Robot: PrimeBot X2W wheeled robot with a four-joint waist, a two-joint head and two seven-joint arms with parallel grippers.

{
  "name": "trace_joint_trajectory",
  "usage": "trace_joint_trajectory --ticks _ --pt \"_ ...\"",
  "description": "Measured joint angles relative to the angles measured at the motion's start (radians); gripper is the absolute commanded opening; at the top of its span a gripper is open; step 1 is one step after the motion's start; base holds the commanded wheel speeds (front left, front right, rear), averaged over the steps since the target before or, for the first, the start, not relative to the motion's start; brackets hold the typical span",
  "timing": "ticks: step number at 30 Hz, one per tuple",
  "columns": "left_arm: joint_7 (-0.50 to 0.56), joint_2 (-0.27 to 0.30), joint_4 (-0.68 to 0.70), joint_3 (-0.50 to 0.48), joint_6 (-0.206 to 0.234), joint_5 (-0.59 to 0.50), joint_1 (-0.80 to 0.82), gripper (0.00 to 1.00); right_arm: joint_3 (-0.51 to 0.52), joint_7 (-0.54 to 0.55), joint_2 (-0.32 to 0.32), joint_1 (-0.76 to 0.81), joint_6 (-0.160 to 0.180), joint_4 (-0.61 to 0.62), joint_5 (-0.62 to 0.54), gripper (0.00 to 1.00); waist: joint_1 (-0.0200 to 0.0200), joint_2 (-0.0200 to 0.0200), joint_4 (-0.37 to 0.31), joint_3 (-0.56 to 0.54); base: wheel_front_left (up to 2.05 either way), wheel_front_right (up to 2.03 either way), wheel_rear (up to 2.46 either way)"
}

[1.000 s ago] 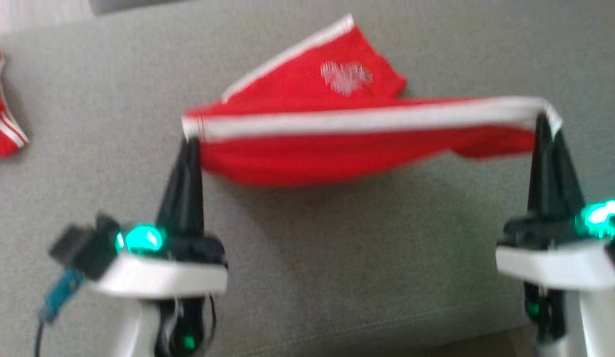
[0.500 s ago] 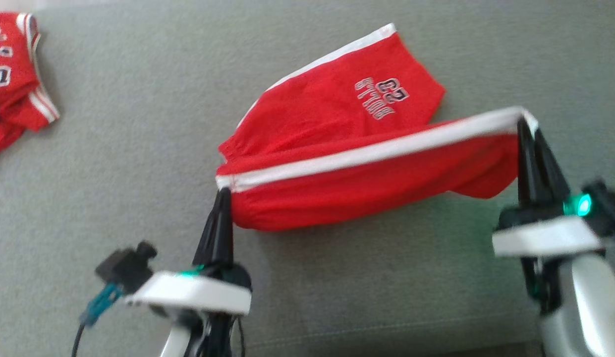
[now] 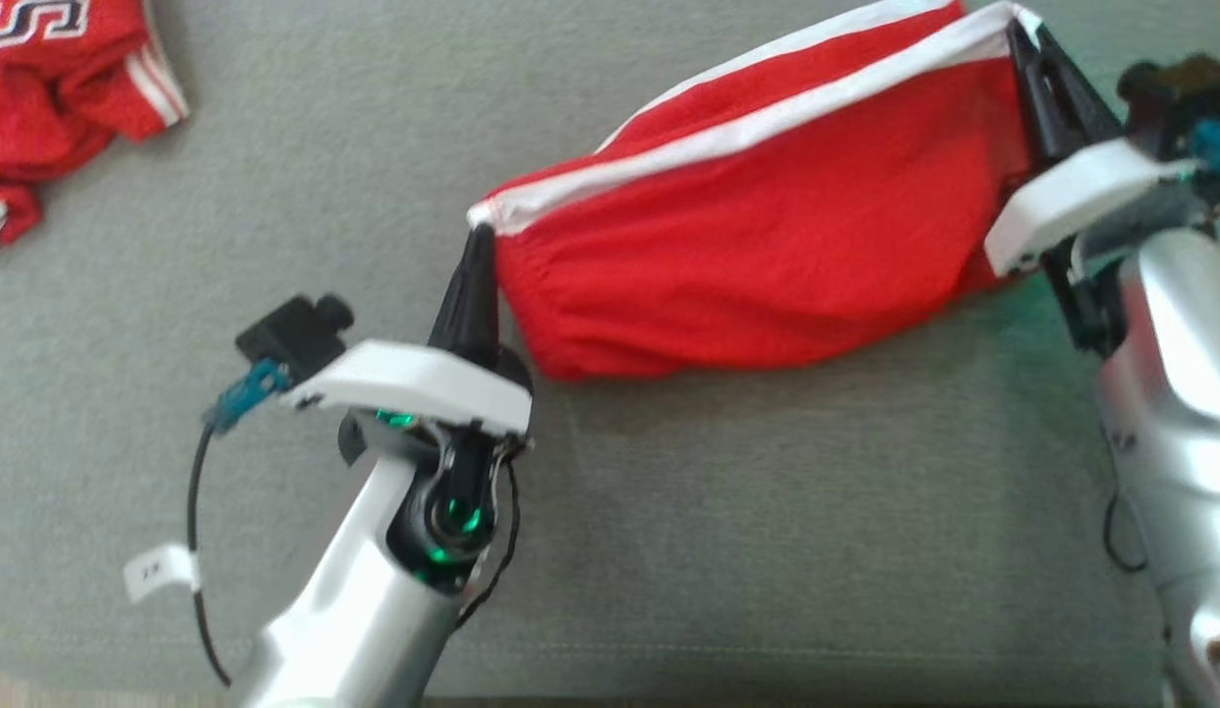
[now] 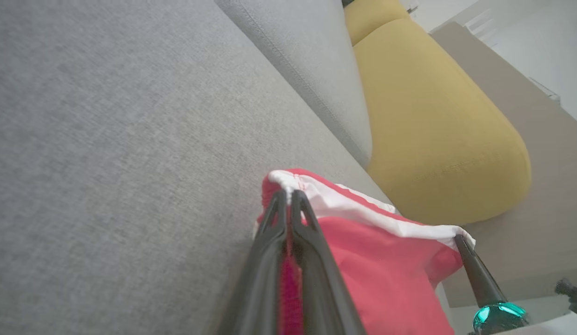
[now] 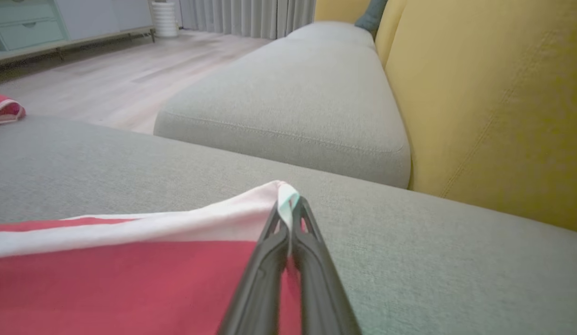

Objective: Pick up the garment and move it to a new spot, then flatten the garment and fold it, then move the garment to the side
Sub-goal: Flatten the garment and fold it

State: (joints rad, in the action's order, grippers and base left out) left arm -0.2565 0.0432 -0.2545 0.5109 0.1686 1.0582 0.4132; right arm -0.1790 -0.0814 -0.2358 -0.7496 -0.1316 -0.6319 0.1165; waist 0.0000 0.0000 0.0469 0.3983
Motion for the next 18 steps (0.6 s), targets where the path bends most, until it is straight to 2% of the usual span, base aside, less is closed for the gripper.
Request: trace_joint_trajectory --ticks 7,13,18 --pt "0.0 -0.002 -0.058 0.04 0.019 0.019 0.084 0.0 -0.044 0.001 -0.029 -0.139 0.0 -0.211 0.008 0.0 0.0 0.0 0.049 0.044 0.0 0.0 0.0" --pt "0.0 -0.003 -0.072 0.074 0.02 0.014 0.115 0.0 -0.051 -0.017 -0.03 -0.215 0.0 -0.318 0.017 0.0 0.0 0.0 0.062 0.056 0.0 0.0 0.0" --pt "0.0 -0.003 -0.079 0.118 0.02 -0.035 0.136 0.0 -0.063 -0.052 -0.031 -0.273 0.0 -0.401 0.034 0.01 0.0001 0.0 0.067 0.063 0.0 0.0 0.0"
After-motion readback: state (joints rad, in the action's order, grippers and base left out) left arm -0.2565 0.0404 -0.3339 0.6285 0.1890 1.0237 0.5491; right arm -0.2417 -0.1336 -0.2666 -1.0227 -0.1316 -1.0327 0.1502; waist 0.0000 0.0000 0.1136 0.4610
